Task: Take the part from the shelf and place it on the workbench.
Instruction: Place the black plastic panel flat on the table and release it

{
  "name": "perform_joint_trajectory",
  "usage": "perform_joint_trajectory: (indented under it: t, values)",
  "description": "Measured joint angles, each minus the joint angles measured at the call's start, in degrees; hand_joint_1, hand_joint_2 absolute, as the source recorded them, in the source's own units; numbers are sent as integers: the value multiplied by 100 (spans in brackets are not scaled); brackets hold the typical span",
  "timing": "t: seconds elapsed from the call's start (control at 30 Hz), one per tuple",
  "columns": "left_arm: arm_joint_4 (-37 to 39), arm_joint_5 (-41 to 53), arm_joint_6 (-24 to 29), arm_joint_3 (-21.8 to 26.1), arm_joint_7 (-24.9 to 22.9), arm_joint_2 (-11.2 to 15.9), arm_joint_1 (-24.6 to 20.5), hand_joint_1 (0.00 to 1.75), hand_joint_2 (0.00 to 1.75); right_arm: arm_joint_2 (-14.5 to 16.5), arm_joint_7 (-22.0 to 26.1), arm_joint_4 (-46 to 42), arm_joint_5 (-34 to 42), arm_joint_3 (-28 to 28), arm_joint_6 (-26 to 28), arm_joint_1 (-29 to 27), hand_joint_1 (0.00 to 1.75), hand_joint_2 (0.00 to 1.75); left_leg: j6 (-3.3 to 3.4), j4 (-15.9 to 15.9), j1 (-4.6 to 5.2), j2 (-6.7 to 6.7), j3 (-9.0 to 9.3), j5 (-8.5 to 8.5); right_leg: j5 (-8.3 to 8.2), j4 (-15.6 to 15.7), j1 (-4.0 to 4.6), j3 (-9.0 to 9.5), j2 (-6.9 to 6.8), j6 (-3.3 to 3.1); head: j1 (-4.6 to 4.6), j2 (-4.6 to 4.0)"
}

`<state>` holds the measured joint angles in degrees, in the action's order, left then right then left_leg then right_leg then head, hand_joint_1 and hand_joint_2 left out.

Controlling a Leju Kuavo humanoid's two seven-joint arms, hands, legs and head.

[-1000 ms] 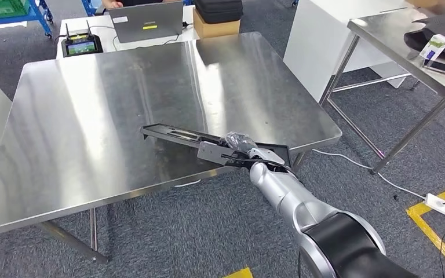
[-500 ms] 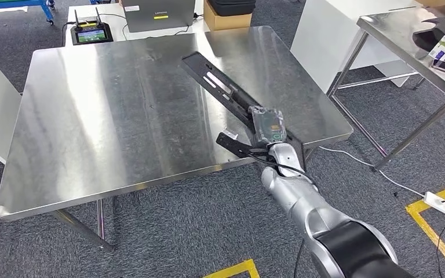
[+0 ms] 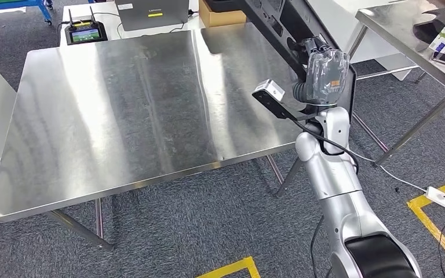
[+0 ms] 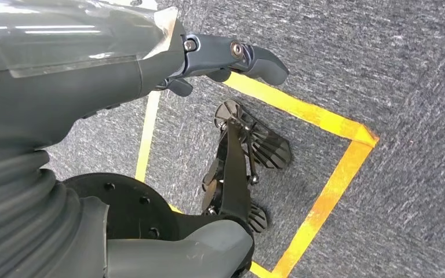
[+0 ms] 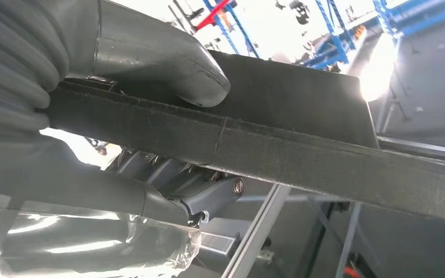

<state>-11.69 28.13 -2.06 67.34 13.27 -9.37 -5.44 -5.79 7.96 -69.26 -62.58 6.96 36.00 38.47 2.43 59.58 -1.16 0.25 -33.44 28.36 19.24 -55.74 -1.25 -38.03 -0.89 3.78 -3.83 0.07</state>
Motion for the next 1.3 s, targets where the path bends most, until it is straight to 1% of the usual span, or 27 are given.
perform_joint_trajectory:
  t: [0.1,0.23,0.43,0.63,0.77,0.9,0.97,1.0,1.03,1.07,1.1,1.13,1.17,1.2,1.23,1.27,1.3]
  values:
    - [0,76,-5,-56,54,-1,1,0,175,-65,-16,-260,90,31,-97,-136,175,175,-16,-2,-4,-7,-11,-10,1,-14,1,-11,-1,-1,0,0]
    - [0,120,8,-110,97,-3,0,0,175,-114,-109,-453,100,129,-428,-372,175,175,-27,-3,-8,-7,-15,-15,1,-24,2,-19,0,-1,0,0]
    - [0,66,-40,-120,119,-12,0,0,175,-126,-64,-402,399,247,-842,-581,175,175,-42,-3,-9,-9,-22,-26,0,-36,3,-33,-1,-2,0,0]
    - [0,-13,-46,-105,107,-20,0,0,175,-144,31,-251,539,291,-1029,-602,175,175,-45,0,-8,-9,-31,-27,-1,-40,2,-41,-1,-1,0,0]
    - [0,-39,-26,-83,81,-22,1,0,175,-146,37,-144,585,337,-1104,-596,175,175,-42,7,11,-13,-49,-26,-10,-36,-7,-42,-2,10,1,0]
    - [0,-53,-10,-60,62,-21,2,0,175,-149,41,-62,612,372,-1136,-596,175,175,-22,13,49,-26,-56,-32,-32,-32,-44,-41,-5,41,2,0]
    - [0,-58,-3,-56,57,-21,3,0,175,-151,43,-41,615,379,-1139,-596,175,175,8,5,72,-37,-62,-46,-52,-11,-65,-36,-8,73,3,0]
    - [0,-62,-1,-54,54,-22,2,0,175,-157,45,-36,616,381,-1143,-596,175,175,37,-18,59,-37,-40,-71,-56,-5,-75,-46,-8,88,3,0]
    - [0,-68,1,-51,51,-26,2,0,175,-169,48,-33,619,386,-1150,-594,175,175,68,-47,42,-32,-19,-100,-24,-39,-84,-72,-4,92,1,0]
    - [0,-76,1,-48,48,-31,1,0,175,-187,50,-32,622,391,-1161,-592,175,175,102,-75,22,-26,1,-132,59,-155,-92,-126,0,80,-3,0]
    - [0,-88,1,-42,44,-36,0,0,175,-209,51,-30,625,397,-1175,-589,175,175,126,-96,-1,-20,19,-159,215,-419,-100,-237,7,54,-10,0]
    - [0,-98,1,-33,42,-42,1,0,175,-231,52,-26,627,403,-1189,-588,175,175,137,-102,-3,-16,10,-169,417,-801,-103,-386,13,24,-16,0]
    - [0,-107,1,-23,41,-48,3,0,175,-249,52,-18,627,408,-1202,-590,175,175,140,-101,-5,-16,2,-175,621,-1243,-100,-552,23,8,-21,0]
    - [0,-113,1,-10,39,-53,5,0,175,-262,52,-9,627,415,-1209,-595,175,175,135,-100,-4,-20,-6,-176,780,-1616,-97,-680,34,13,-23,0]
    - [0,-115,1,2,38,-60,6,0,175,-272,52,0,627,421,-1214,-601,175,175,127,-99,-3,-26,-10,-178,855,-1785,-95,-707,45,35,-23,0]
    - [0,-116,1,12,37,-67,6,0,175,-280,52,6,627,428,-1216,-605,175,175,113,-96,-6,-34,-13,-179,846,-1715,-96,-613,53,71,-24,0]
    - [0,-117,1,20,36,-74,6,0,175,-286,52,9,627,434,-1216,-603,175,175,89,-91,-16,-43,-10,-175,759,-1390,-105,-391,55,114,-24,0]
